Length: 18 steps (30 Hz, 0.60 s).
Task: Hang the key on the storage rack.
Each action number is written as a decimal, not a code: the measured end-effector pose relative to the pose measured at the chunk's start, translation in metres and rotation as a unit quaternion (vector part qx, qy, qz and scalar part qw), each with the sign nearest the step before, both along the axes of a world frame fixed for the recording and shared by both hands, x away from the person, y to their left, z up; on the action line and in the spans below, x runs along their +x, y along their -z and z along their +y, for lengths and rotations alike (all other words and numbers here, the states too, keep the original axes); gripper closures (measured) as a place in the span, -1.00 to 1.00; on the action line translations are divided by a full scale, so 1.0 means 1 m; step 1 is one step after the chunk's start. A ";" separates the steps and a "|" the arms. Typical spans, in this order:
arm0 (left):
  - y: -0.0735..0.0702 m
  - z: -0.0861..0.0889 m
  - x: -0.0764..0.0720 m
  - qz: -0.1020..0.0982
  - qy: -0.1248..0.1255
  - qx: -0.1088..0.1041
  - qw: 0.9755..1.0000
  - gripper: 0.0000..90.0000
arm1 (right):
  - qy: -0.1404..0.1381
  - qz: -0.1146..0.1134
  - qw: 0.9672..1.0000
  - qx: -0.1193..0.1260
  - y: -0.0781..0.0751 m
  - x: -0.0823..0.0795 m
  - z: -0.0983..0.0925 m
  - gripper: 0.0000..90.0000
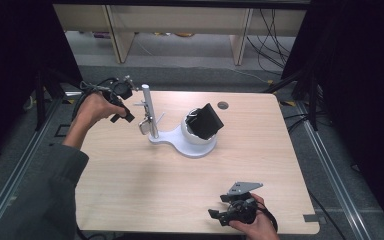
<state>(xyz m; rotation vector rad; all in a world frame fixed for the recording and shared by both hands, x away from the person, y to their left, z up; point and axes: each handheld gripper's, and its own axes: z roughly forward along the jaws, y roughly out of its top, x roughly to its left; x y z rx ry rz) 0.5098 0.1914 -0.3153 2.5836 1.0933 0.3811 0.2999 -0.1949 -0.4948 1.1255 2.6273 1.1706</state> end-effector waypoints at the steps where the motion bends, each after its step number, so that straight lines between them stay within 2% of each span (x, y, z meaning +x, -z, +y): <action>1: 0.001 0.002 -0.002 0.000 -0.006 -0.006 1.000 0.28 | 0.003 0.002 1.000 0.000 0.000 0.000 0.000 -0.33; 7: 0.010 0.013 -0.019 -0.009 -0.006 -0.003 1.000 -0.09 | 0.006 0.001 1.000 0.001 0.000 0.000 0.000 -0.33; 9: 0.016 0.015 -0.027 -0.011 -0.003 -0.016 1.000 -0.14 | 0.007 -0.001 1.000 0.003 0.000 0.000 0.000 -0.33; 12: 0.024 0.015 -0.038 -0.010 0.005 -0.023 1.000 -0.22 | 0.006 0.000 1.000 0.000 0.000 0.000 0.000 -0.33; 14: 0.031 0.016 -0.044 -0.002 0.006 -0.038 0.999 -0.25 | 0.008 -0.001 1.000 0.002 0.000 0.000 0.000 -0.33; 15: 0.034 0.017 -0.047 -0.005 0.005 -0.043 0.999 -0.27 | 0.008 -0.001 1.000 0.003 0.000 0.000 0.000 -0.33; 16: 0.036 0.018 -0.048 -0.005 0.010 -0.041 0.999 -0.27 | 0.007 0.000 1.000 0.002 0.000 0.000 0.000 -0.33; 18: 0.040 0.018 -0.052 -0.005 0.007 -0.049 0.999 -0.29 | 0.006 -0.001 1.000 0.001 0.000 0.000 0.000 -0.33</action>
